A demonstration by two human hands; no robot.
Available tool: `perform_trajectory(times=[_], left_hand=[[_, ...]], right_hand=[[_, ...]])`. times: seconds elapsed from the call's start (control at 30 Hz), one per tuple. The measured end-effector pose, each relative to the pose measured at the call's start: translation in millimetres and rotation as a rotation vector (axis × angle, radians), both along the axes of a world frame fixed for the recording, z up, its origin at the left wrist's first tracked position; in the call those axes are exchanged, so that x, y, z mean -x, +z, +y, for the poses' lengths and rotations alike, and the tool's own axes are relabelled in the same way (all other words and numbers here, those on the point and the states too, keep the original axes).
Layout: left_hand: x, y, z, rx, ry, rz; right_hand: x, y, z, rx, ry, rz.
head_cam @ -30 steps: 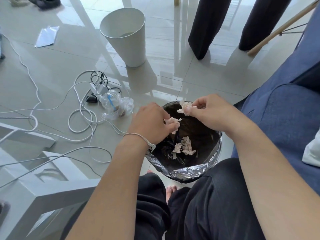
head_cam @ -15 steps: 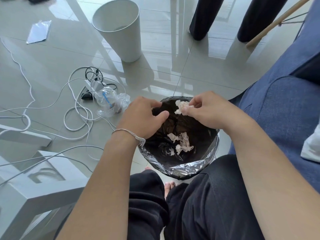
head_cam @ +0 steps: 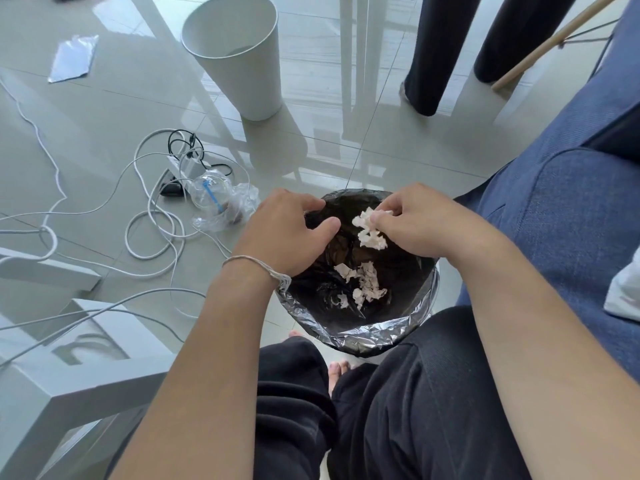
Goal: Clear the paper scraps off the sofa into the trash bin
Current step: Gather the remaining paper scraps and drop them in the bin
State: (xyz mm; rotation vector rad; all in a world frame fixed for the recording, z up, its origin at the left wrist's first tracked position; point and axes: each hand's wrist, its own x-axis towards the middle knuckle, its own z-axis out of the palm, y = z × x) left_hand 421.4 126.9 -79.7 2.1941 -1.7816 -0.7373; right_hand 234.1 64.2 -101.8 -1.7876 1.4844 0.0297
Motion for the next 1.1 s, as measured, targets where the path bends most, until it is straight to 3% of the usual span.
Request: perform_trajectory(times=[1.1], left_hand=[[5.1, -5.0, 1.0, -0.079, -0.096, 0.016]], right_hand=[[-2.2, 6.7, 4.5, 0.021, -0.053, -0.036]])
